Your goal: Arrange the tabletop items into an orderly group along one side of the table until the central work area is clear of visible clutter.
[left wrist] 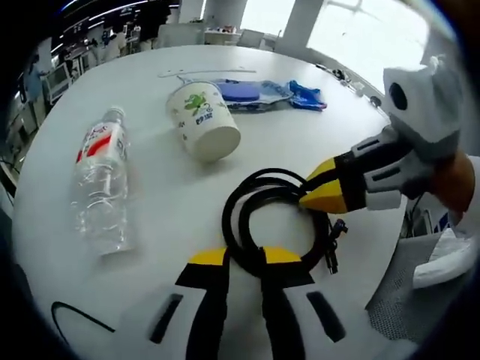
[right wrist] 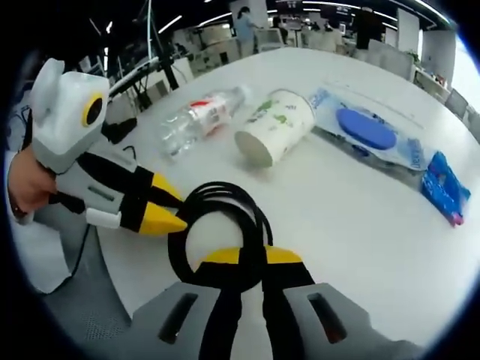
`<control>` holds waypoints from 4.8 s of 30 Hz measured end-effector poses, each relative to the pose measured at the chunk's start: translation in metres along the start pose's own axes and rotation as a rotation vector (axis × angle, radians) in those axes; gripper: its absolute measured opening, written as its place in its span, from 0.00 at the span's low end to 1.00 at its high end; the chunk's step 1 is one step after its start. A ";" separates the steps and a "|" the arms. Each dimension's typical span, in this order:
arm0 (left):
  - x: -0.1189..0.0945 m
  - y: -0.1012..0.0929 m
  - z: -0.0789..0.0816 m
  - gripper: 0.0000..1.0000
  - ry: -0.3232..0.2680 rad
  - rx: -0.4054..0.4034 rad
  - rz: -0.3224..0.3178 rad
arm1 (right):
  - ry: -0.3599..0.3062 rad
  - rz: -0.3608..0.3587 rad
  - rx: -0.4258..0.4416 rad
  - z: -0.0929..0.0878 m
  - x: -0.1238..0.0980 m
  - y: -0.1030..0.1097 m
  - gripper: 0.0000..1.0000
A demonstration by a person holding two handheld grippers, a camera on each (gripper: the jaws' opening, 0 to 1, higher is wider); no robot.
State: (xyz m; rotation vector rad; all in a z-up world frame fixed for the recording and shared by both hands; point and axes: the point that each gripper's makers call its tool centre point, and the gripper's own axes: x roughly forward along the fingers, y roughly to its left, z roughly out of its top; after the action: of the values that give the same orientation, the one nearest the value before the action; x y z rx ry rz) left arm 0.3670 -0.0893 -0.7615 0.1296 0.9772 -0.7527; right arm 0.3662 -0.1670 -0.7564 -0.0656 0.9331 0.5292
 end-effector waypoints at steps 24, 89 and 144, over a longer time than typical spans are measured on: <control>-0.005 -0.011 0.004 0.05 -0.011 -0.149 -0.051 | -0.057 0.008 0.120 0.004 -0.024 -0.001 0.00; 0.050 -0.181 0.181 0.06 -0.057 0.195 -0.282 | -0.302 -0.274 0.258 0.013 -0.181 -0.193 0.00; 0.154 -0.162 0.167 0.06 0.122 -0.002 -0.280 | -0.156 -0.250 0.311 -0.031 -0.097 -0.262 0.00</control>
State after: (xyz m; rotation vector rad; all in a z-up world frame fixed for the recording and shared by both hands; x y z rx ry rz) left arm 0.4334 -0.3598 -0.7507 0.0368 1.1262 -1.0098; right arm 0.4169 -0.4435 -0.7440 0.1372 0.8306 0.1522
